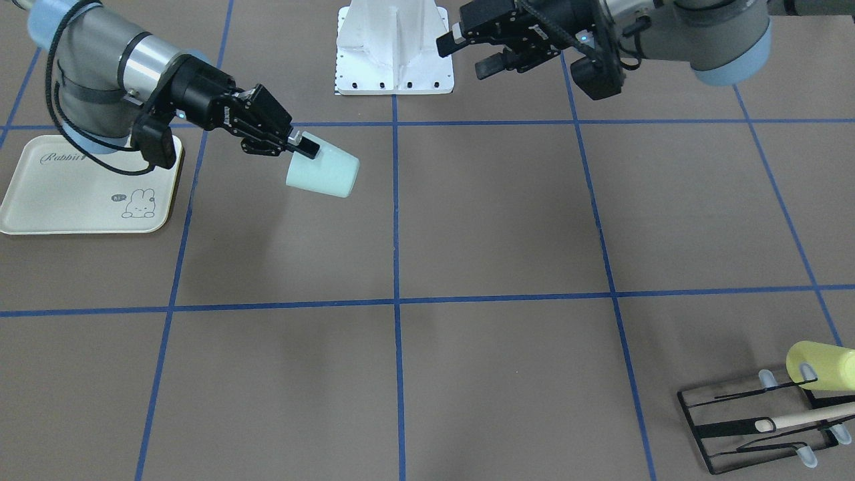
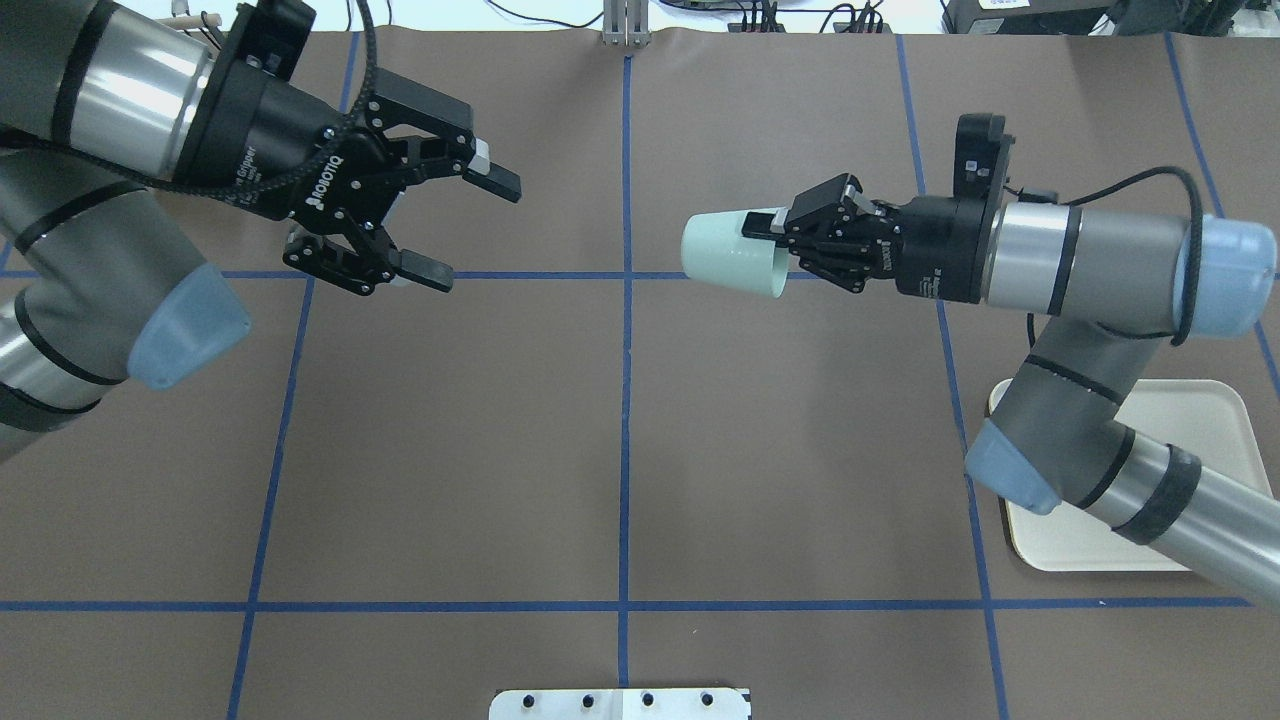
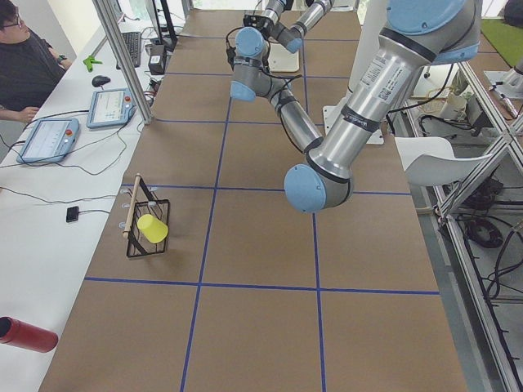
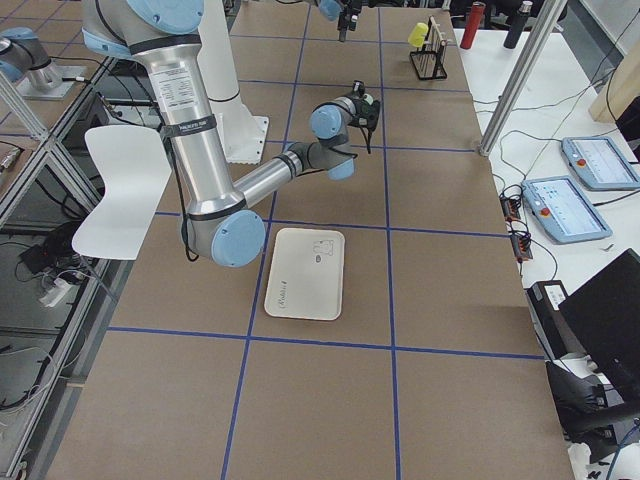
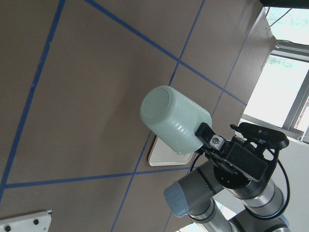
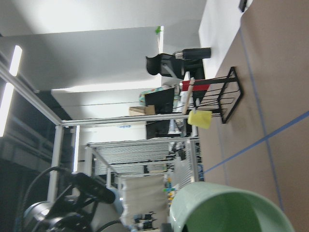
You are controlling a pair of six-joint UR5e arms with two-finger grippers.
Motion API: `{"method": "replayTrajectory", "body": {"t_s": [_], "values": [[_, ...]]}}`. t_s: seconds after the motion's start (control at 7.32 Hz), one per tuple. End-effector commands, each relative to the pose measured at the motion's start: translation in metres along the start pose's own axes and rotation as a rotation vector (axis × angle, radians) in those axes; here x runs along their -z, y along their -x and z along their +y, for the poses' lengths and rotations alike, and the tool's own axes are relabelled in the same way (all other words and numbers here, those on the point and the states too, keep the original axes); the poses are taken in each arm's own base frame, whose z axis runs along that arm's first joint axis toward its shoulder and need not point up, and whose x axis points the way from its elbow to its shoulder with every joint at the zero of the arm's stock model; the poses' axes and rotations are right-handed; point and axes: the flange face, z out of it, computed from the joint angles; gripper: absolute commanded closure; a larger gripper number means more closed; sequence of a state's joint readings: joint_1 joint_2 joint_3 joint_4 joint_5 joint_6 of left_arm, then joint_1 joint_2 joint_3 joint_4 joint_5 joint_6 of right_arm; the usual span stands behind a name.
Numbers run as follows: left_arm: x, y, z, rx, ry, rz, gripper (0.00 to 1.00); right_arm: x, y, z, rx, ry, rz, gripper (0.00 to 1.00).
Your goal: Left arm grabs green cup and hands to right arm on tray
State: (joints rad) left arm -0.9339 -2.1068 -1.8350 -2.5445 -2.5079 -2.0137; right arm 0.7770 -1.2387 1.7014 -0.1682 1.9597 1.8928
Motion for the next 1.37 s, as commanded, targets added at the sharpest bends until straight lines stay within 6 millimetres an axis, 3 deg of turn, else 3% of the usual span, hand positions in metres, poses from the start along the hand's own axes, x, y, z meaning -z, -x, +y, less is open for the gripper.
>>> {"method": "replayTrajectory", "body": {"t_s": [0.0,0.14,0.27,0.55,0.68,0.96,1.23], "values": [[0.065,0.037,-0.036,-0.119,-0.127,-0.031,0.00,0.052,0.015,-0.077,0.071,-0.007,0.225,1.00],[0.093,0.060,-0.051,-0.187,-0.183,-0.058,0.00,0.077,0.020,-0.100,0.117,-0.001,0.276,1.00],[0.125,0.092,-0.064,-0.269,-0.239,-0.099,0.00,0.102,0.012,-0.118,0.157,-0.014,0.323,1.00],[0.194,0.152,-0.081,-0.423,-0.355,-0.196,0.00,0.148,-0.030,-0.134,0.271,-0.047,0.396,1.00],[0.220,0.178,-0.085,-0.472,-0.392,-0.243,0.01,0.172,-0.052,-0.139,0.333,-0.059,0.437,1.00],[0.273,0.202,-0.103,-0.610,-0.472,-0.415,0.01,0.191,-0.078,-0.150,0.439,-0.043,0.547,1.00],[0.304,0.242,-0.116,-0.741,-0.480,-0.635,0.01,0.199,-0.093,-0.155,0.485,-0.034,0.621,1.00]]}}
